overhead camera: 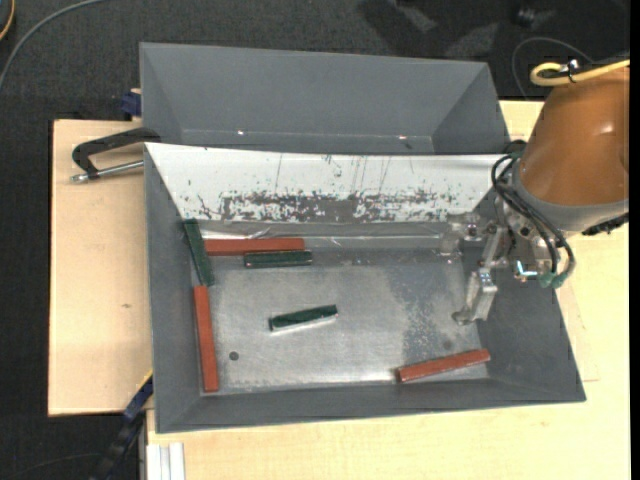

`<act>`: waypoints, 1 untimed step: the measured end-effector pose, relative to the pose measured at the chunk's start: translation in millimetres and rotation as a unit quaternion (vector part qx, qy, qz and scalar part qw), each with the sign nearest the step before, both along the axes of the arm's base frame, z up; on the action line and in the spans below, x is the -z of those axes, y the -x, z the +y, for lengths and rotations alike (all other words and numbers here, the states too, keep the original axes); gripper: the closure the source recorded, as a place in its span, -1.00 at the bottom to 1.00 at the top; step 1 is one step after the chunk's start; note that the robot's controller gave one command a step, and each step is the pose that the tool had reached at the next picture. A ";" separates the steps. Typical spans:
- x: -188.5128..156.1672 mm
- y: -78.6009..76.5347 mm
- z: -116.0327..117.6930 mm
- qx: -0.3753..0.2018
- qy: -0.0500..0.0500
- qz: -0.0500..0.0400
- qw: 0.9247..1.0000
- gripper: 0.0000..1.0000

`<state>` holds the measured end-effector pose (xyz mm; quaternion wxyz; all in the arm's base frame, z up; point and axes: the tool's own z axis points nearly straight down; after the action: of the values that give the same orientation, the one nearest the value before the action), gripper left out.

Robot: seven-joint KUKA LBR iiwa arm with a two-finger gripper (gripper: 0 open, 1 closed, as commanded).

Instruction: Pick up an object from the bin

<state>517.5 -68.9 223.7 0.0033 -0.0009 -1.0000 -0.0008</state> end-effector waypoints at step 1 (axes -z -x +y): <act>79.7 26.7 65.0 0.017 -0.001 0.001 1.000 -1.00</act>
Offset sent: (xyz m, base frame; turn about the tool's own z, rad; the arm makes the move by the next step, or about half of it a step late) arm -0.0250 0.0600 -0.0759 0.0400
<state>490.7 -3.9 143.9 0.0040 -0.0178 -0.9998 -0.0019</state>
